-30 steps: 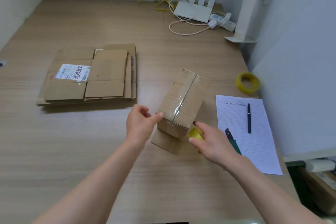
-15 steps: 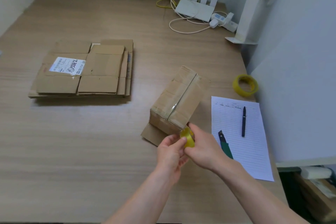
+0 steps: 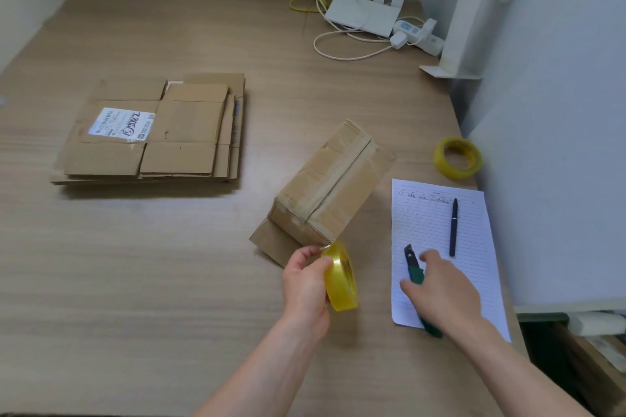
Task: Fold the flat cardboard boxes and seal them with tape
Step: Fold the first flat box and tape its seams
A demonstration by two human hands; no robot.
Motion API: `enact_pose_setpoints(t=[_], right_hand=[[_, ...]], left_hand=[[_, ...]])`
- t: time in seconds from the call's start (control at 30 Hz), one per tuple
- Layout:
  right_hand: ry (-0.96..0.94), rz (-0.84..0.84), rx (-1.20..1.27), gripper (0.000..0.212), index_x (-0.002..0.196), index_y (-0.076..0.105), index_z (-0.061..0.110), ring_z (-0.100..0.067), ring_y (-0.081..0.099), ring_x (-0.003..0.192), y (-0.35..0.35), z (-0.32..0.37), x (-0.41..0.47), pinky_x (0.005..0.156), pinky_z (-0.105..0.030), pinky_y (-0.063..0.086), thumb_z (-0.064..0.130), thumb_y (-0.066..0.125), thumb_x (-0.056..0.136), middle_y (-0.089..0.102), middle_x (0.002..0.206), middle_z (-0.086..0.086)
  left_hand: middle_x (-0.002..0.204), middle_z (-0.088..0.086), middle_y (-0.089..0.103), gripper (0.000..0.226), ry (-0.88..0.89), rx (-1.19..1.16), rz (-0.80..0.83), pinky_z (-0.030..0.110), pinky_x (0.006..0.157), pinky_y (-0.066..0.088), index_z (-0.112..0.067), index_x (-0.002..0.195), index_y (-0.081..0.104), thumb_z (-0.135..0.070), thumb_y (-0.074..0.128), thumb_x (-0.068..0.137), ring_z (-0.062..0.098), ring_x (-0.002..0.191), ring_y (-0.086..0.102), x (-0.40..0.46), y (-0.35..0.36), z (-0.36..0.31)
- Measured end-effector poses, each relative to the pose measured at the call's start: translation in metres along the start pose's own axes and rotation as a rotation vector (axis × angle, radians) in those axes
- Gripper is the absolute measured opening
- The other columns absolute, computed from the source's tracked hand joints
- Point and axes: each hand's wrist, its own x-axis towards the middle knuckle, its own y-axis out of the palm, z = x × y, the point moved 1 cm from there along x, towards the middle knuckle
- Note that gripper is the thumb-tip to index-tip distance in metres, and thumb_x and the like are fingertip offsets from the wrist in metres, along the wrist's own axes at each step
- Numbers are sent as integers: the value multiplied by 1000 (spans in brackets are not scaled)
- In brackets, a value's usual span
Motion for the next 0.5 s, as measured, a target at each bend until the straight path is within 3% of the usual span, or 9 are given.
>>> enact_pose_setpoints(t=[0.1, 0.2, 0.33, 0.43, 0.5], right_hand=[[55, 85, -81, 45, 114, 45, 26, -21, 52, 83, 24, -27, -1, 61, -33, 39, 46, 60, 77, 47, 92, 7], [24, 84, -67, 34, 107, 46, 25, -14, 51, 72, 33, -34, 0, 53, -30, 34, 40, 58, 79, 47, 85, 9], [-22, 22, 56, 6, 90, 48, 21, -15, 50, 70, 21, -20, -3, 58, -34, 39, 27, 49, 89, 53, 81, 3], [-213, -59, 236, 20, 72, 40, 33, -15, 44, 63, -7, 3, -12, 55, -32, 34, 21, 43, 89, 48, 69, 5], [-397, -71, 260, 14, 86, 52, 38, -11, 49, 70, -35, 21, -23, 56, -30, 35, 26, 45, 90, 52, 70, 9]], left_hand=[[69, 5, 62, 22, 13, -40, -23, 22, 44, 44, -13, 86, 60, 9, 58, 84, 15, 49, 55, 1, 1, -4], [76, 8, 62, 17, 33, -66, -31, 26, 52, 48, -11, 88, 60, 6, 64, 85, 18, 57, 57, 3, 1, -6], [83, 13, 62, 14, 50, -37, -52, 31, 61, 47, -12, 86, 60, -1, 68, 87, 23, 65, 56, 6, 1, -8], [84, 15, 58, 14, 57, -20, -71, 32, 63, 44, -14, 81, 59, -5, 66, 90, 23, 69, 52, 9, -1, -12], [83, 15, 56, 16, 53, -14, -65, 31, 61, 43, -14, 79, 58, -7, 65, 91, 22, 65, 50, 10, -1, -16]])
